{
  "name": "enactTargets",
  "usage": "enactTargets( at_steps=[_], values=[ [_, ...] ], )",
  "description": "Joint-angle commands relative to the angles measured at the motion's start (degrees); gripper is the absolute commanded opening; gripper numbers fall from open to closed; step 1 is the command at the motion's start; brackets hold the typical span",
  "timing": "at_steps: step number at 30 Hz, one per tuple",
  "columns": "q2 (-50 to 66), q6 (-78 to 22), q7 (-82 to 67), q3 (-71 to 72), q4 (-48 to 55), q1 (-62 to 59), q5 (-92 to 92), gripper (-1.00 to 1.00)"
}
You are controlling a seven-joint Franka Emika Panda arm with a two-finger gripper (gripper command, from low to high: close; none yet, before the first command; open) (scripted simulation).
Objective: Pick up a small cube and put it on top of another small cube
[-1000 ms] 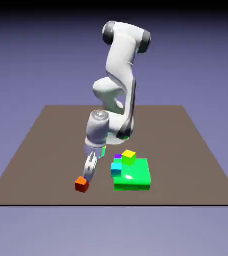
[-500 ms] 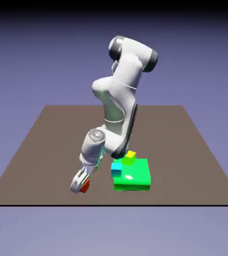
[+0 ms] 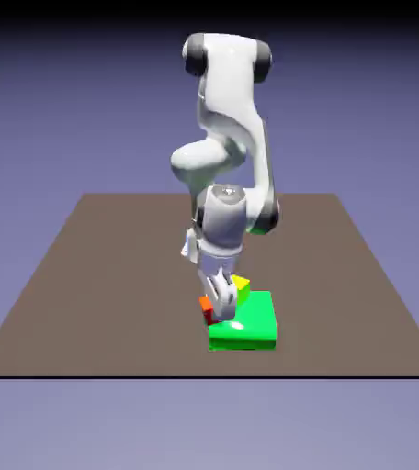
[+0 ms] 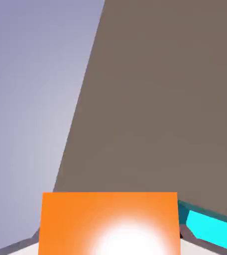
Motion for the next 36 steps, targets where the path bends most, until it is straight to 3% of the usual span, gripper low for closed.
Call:
enactTargets(
  at_steps=[1,25,28,36],
  values=[
    [-1.58,0.14,-1.33,2.07,-1.09,-1.25,-0.16,-1.00],
    [-39.34,5.49,-33.28,51.90,-28.47,-32.48,-2.81,-1.00],
    [-39.62,7.18,-33.54,50.91,-32.15,-36.21,-1.32,-1.00],
    [-27.65,20.27,-31.70,66.08,-31.66,-52.81,-3.27,-1.00]
  ],
)
